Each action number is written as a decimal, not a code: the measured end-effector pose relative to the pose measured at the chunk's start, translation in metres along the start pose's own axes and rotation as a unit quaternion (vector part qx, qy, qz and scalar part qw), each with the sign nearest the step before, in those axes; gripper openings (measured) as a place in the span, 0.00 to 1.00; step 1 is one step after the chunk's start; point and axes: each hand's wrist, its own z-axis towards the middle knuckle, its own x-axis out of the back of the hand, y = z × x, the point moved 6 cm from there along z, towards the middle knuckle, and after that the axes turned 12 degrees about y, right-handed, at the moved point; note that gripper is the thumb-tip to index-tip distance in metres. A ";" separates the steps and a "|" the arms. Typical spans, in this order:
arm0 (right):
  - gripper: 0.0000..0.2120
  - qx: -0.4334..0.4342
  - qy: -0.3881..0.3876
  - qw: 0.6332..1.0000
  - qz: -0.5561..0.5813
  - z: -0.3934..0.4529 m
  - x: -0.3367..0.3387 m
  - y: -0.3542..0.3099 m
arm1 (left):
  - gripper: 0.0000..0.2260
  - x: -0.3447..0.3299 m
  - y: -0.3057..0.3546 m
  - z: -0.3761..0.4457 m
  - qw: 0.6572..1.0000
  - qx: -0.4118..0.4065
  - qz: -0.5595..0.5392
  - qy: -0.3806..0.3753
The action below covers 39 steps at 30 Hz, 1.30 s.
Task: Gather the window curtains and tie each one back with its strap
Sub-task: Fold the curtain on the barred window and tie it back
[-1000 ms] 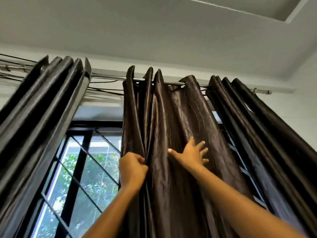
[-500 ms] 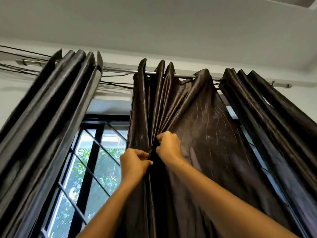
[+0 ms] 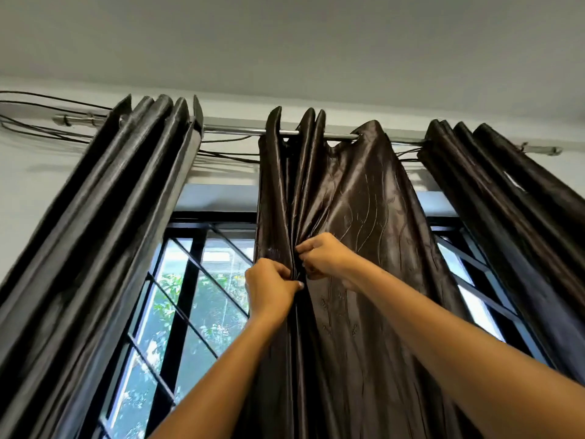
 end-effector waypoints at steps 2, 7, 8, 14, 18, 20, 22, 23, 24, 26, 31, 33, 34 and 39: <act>0.14 0.005 0.089 0.995 -0.039 0.002 0.029 0.016 | 0.07 -0.010 0.006 -0.004 1.000 -0.005 0.012 -0.012; 0.55 -0.139 0.225 0.950 -0.165 -0.001 0.083 0.094 | 0.15 -0.029 0.012 -0.007 0.997 -0.035 0.028 -0.066; 0.60 -0.158 0.210 0.959 -0.104 0.002 0.083 0.106 | 0.15 -0.032 0.012 -0.008 0.996 -0.038 0.031 -0.075; 0.14 -0.145 0.307 0.938 -0.069 0.021 0.085 0.112 | 0.10 -0.039 0.005 -0.006 0.995 -0.051 0.039 -0.081; 0.16 -0.016 0.243 0.969 -0.047 0.024 0.040 0.050 | 0.15 -0.027 -0.008 0.000 0.996 -0.027 0.025 -0.078; 0.10 0.064 0.201 0.976 -0.063 0.021 0.007 0.004 | 0.13 -0.016 -0.021 0.008 0.997 0.001 0.004 -0.071; 0.10 0.105 0.182 0.972 -0.102 0.020 -0.010 -0.028 | 0.12 -0.003 -0.031 0.020 0.996 0.023 -0.040 -0.079; 0.15 0.116 0.166 0.972 -0.120 0.020 -0.015 -0.035 | 0.12 0.004 -0.033 0.023 0.993 0.031 -0.067 -0.097; 0.14 0.128 0.148 0.972 -0.130 0.023 -0.018 -0.041 | 0.14 0.009 -0.032 0.024 0.988 0.038 -0.092 -0.118; 0.05 0.147 0.118 0.972 -0.139 0.028 -0.015 -0.041 | 0.16 0.010 -0.025 0.025 0.984 0.040 -0.110 -0.136; 0.12 0.085 0.007 0.994 -0.070 0.035 0.004 -0.019 | 0.18 -0.023 0.002 0.029 0.999 -0.007 -0.021 -0.024; 0.12 0.056 -0.019 0.996 -0.059 0.039 0.016 -0.007 | 0.11 -0.036 0.013 0.029 0.999 -0.045 0.023 0.012; 0.12 0.052 -0.005 0.997 -0.064 0.043 0.026 0.001 | 0.08 -0.041 0.018 0.027 0.997 -0.059 0.037 0.018; 0.12 0.051 0.261 0.952 -0.151 0.068 0.091 0.031 | 0.05 -0.050 0.025 0.028 0.995 -0.093 0.044 -0.003</act>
